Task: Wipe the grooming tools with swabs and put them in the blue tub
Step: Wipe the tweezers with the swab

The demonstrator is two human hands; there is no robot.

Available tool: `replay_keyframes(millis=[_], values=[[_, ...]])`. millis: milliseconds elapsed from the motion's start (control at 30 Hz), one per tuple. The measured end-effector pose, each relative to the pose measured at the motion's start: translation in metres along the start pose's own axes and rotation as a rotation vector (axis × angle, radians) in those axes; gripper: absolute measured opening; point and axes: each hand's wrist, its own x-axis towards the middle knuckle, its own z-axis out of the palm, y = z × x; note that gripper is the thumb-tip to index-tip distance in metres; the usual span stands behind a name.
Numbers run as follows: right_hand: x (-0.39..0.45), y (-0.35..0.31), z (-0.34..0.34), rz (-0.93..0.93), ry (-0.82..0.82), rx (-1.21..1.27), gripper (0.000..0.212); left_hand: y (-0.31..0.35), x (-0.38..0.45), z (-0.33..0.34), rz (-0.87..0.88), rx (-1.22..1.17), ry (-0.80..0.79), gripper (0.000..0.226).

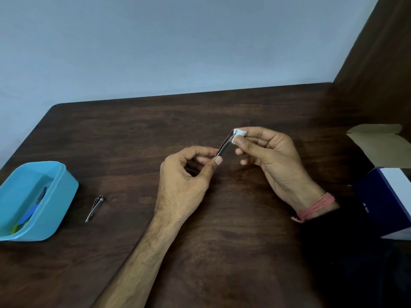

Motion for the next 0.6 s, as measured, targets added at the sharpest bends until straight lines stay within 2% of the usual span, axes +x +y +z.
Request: replay_keyframes(millis=[100, 433, 600], values=[[-0.0013, -0.0016, 0.0, 0.013, 0.023, -0.005, 0.014, 0.0008, -0.0005, -0.0005, 0.015, -0.005, -0.016, 0.013], [-0.0014, -0.0029, 0.0014, 0.019, 0.004, 0.014, 0.024, -0.0001, -0.0008, 0.0004, 0.022, 0.019, -0.005, 0.015], [0.0001, -0.0082, 0.0021, 0.145, 0.004, 0.148, 0.034, 0.0007, -0.0008, 0.0007, 0.018, 0.012, -0.005, 0.016]])
